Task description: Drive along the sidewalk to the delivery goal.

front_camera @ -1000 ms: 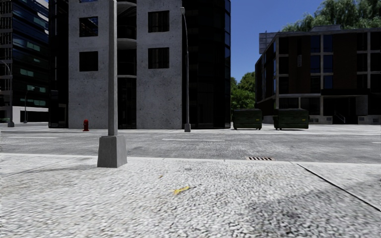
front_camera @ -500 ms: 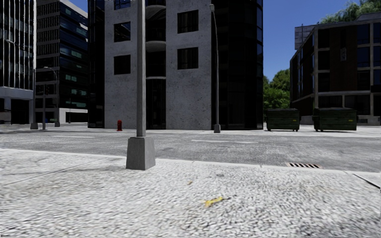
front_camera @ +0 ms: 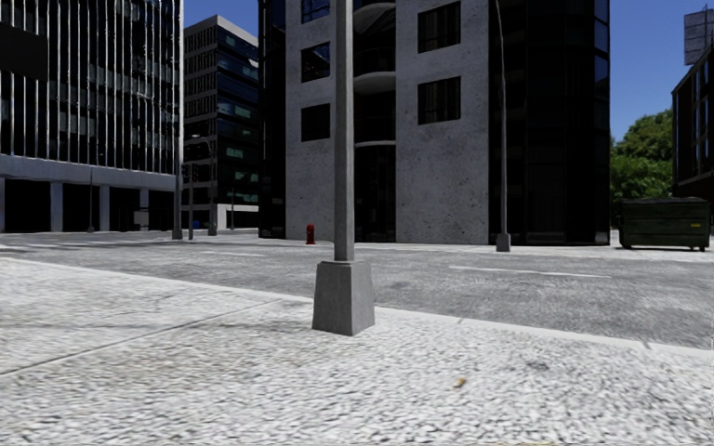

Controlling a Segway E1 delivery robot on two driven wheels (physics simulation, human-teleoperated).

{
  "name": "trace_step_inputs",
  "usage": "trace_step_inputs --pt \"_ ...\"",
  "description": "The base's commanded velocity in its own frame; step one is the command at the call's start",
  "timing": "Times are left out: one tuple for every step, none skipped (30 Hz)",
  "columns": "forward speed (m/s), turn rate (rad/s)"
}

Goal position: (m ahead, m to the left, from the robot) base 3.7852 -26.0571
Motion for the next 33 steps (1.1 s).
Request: trace_step_inputs --pt "1.15 0.68" --pt "1.15 0.68" --pt "1.16 0.68" --pt "1.17 0.68" --pt "1.22 0.68" --pt "1.24 0.68" --pt "1.25 0.68" --pt "1.25 0.68" --pt "1.33 0.68" --pt "1.39 0.68" --pt "1.42 0.68" --pt "1.45 0.68" --pt "1.46 0.68" --pt "1.46 0.68" --pt "1.46 0.68" --pt "1.46 0.68" --pt "1.46 0.68" --pt "1.46 0.68" --pt "1.46 0.68" --pt "1.46 0.68" --pt "1.46 0.68" --pt "1.46 0.68" --pt "1.46 0.68" --pt "1.46 0.68" --pt "1.46 0.68" --pt "1.46 0.68" --pt "1.46 0.68" --pt "1.46 0.68" --pt "1.46 0.68" --pt "1.46 0.68" --pt "1.46 0.68" --pt "1.46 0.68" --pt "1.46 0.68"
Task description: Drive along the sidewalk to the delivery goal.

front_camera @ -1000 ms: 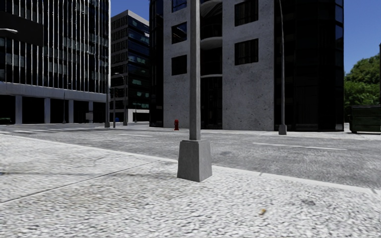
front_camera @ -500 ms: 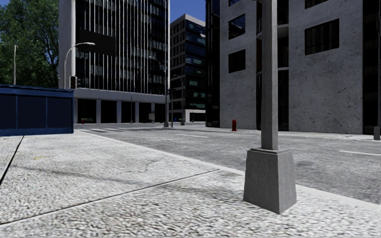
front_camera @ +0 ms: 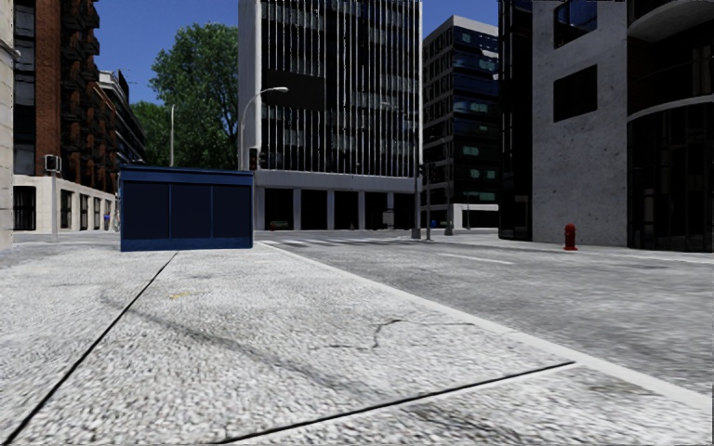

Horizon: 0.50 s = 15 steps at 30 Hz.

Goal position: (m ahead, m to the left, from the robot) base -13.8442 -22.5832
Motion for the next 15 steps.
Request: trace_step_inputs --pt "1.46 0.68" --pt "1.46 0.68" --pt "1.46 0.68" --pt "1.46 0.68" --pt "1.46 0.68" --pt "1.46 0.68" --pt "2.0 0.68" --pt "2.0 0.68" --pt "2.0 0.68" --pt "2.0 0.68" --pt "2.0 0.68" --pt "2.0 0.68" --pt "2.0 0.68" --pt "2.0 0.68" --pt "2.0 0.68"
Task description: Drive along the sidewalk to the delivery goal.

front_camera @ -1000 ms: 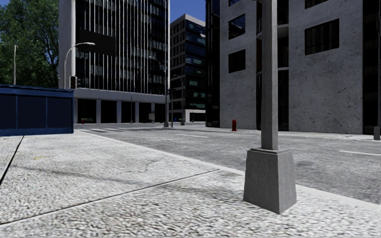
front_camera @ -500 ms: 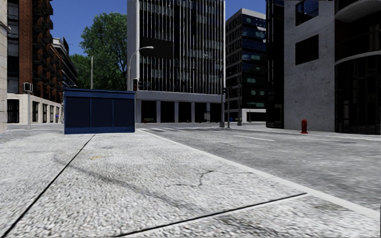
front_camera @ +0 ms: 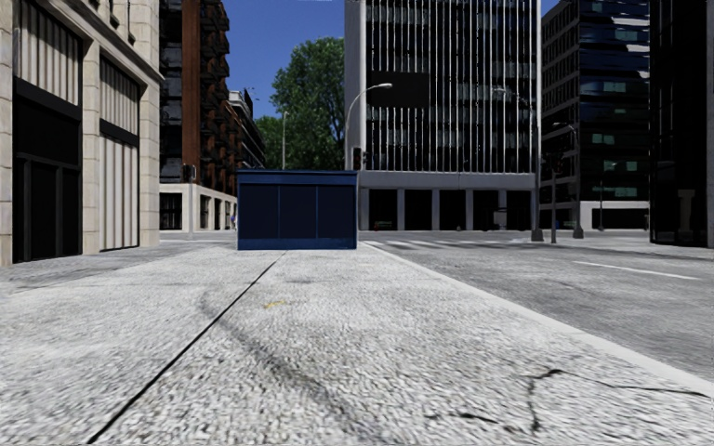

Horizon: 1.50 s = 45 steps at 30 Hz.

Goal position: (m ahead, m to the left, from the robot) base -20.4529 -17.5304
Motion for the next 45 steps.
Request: trace_step_inputs --pt "2.0 0.68" --pt "2.0 0.68" --pt "2.0 0.68" --pt "2.0 0.68" --pt "2.0 0.68" --pt "2.0 0.68" --pt "2.0 0.68" --pt "2.0 0.68" --pt "2.0 0.68" --pt "2.0 0.68" --pt "2.0 0.68" --pt "2.0 0.68" --pt "2.0 0.68" --pt "2.0 0.68" --pt "2.0 0.68" --pt "2.0 0.68" --pt "2.0 0.68" --pt "2.0 0.68" --pt "2.0 0.68" --pt "2.0 0.67" --pt "2.0 0.64" --pt "2.0 0.63" --pt "2.0 0.0" --pt "2.0 0.0" --pt "2.0 0.0" --pt "2.0 0.0" --pt "2.0 0.0" --pt "2.0 0.0" --pt "2.0 0.0" --pt "2.0 0.0" --pt "2.0 0.0" --pt "2.0 0.0" --pt "2.0 0.0" --pt "2.0 0.0" --pt "2.0 0.0" --pt "2.0 0.0" --pt "2.0 0.0" --pt "2.0 0.0" --pt "2.0 0.0" --pt "2.0 0.0" --pt "2.0 0.0" --pt "2.0 0.0" --pt "2.0 0.0" --pt "2.0 0.0" --pt "2.0 0.0"
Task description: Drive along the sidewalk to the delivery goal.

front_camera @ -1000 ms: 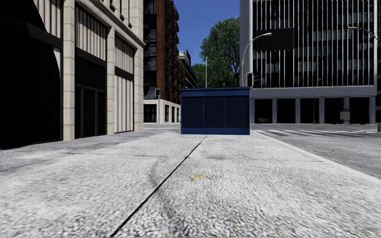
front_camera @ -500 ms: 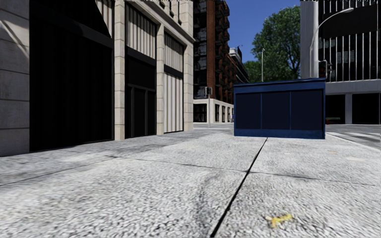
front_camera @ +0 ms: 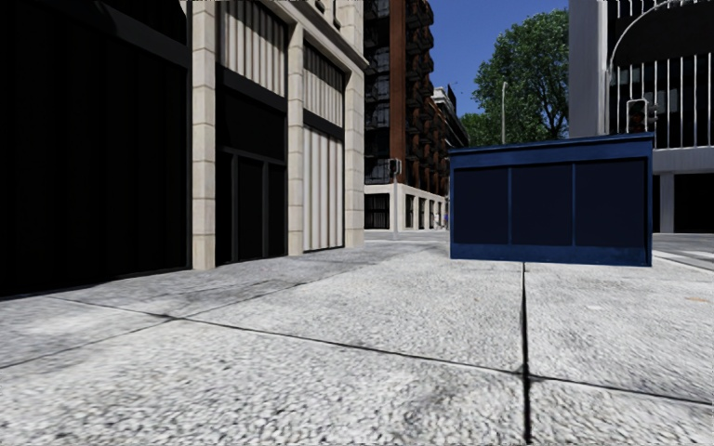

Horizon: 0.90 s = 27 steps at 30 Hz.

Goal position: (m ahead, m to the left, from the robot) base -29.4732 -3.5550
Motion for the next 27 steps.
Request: trace_step_inputs --pt "2.0 0.0" --pt "2.0 0.0" --pt "2.0 0.0" --pt "2.0 0.0" --pt "2.0 0.0" --pt "2.0 0.0" --pt "2.0 0.0" --pt "2.0 0.0" --pt "2.0 0.0" --pt "2.0 0.0" --pt "2.0 0.0" --pt "2.0 0.0" --pt "2.0 0.0" --pt "2.0 0.0" --pt "2.0 0.0" --pt "2.0 0.0" --pt "2.0 0.0" --pt "2.0 0.0" --pt "2.0 0.0" --pt "2.0 0.0" --pt "2.0 0.0" --pt "2.0 0.0" --pt "2.0 0.0" --pt "2.0 0.0" --pt "2.0 0.0" --pt "2.0 0.0" --pt "2.0 0.0"
